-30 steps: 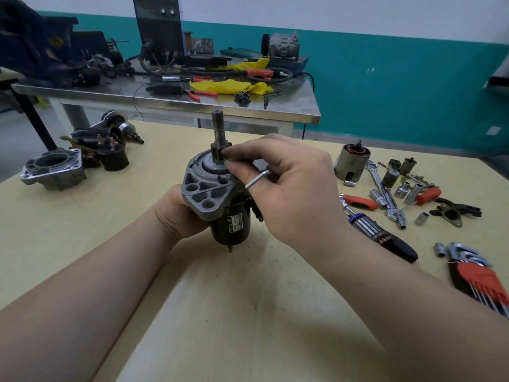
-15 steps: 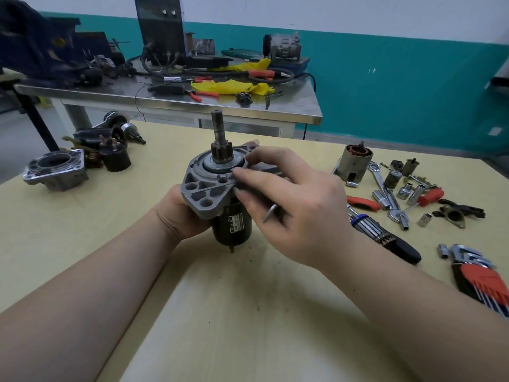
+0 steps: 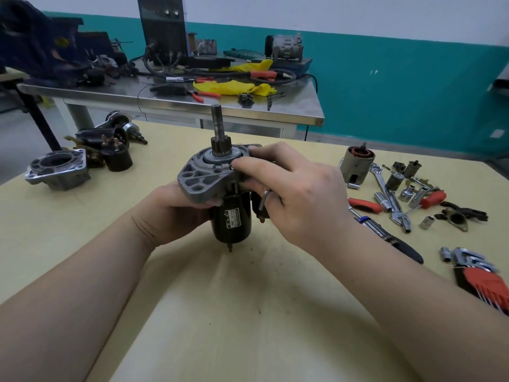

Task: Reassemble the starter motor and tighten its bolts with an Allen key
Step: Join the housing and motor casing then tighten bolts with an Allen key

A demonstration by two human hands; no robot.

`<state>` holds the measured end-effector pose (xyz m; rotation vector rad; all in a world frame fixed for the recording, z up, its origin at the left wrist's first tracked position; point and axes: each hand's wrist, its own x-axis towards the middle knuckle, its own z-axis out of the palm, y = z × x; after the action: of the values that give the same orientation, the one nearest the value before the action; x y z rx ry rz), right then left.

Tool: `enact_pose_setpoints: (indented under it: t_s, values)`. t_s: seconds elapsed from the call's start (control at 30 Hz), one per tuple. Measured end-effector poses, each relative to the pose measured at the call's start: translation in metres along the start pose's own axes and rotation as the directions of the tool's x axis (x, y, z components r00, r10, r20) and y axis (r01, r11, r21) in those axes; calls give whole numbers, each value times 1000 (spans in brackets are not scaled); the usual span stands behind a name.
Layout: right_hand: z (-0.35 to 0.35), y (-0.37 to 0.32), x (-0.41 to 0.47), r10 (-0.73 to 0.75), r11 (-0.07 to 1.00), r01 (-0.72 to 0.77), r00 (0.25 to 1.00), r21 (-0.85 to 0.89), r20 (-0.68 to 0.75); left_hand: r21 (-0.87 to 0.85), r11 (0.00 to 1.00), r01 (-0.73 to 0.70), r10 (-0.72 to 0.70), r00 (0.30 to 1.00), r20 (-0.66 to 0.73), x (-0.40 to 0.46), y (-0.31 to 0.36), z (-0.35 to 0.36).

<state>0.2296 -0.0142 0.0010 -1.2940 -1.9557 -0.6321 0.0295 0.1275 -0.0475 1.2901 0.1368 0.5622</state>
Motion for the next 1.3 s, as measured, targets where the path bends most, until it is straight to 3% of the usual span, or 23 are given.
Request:
enact_pose_setpoints:
  t_s: [0.17, 0.3, 0.37, 0.43, 0.57, 0.67, 0.7, 0.73, 0.8, 0.87, 0.9, 1.03, 1.13, 1.2, 1.3]
  values:
    - [-3, -10, 0, 19, 997, -19, 1000, -74, 4, 228, 953, -200, 230, 966, -114, -4, -19, 24]
    - [-7, -17, 0, 1, 995, 4, 999, -101, 48, 244, 937, -249, 299, 934, -196, -1, -20, 39]
    - [-13, -18, 3, -6, 999, 11, 996, -46, 93, 223, 948, -228, 275, 939, -207, -4, -17, 39]
    - [-21, -14, 7, 72, 985, -95, 985, 144, 155, 195, 957, -214, 256, 939, -229, -6, -15, 38]
    - [-40, -7, 20, 386, 738, -396, 912, 547, 139, 187, 961, -204, 247, 937, -246, -7, -14, 37]
    - [-46, -15, 38, 504, 441, -503, 824, 743, 259, 175, 964, -201, 239, 943, -230, -7, -14, 35]
    - [-47, -19, 45, 514, 407, -543, 801, 735, 307, 176, 963, -203, 239, 946, -219, -6, -14, 34]
    - [-48, -20, 52, 521, 448, -574, 791, 686, 321, 179, 962, -204, 240, 948, -208, -6, -14, 33]
    - [-50, -19, 63, 497, 629, -573, 816, 526, 294, 195, 960, -199, 237, 952, -193, -4, -14, 34]
    - [-48, -16, 70, 465, 686, -545, 838, 482, 286, 207, 957, -203, 241, 953, -182, -4, -14, 35]
    - [-47, -16, 71, 469, 644, -553, 831, 528, 299, 210, 956, -203, 242, 953, -180, -4, -15, 35]
    - [-36, -12, 59, 391, 273, -594, 787, 756, 477, 210, 958, -193, 231, 957, -177, -1, -18, 35]
    - [-29, -7, 48, 346, 145, -549, 807, 823, 478, 175, 963, -207, 234, 961, -150, 0, -17, 36]
    - [-26, -8, 45, 383, 146, -489, 830, 860, 406, 172, 960, -220, 242, 962, -126, 1, -15, 38]
    - [-20, -13, 45, 390, 256, -434, 864, 864, 319, 172, 960, -219, 242, 962, -128, 1, -15, 38]
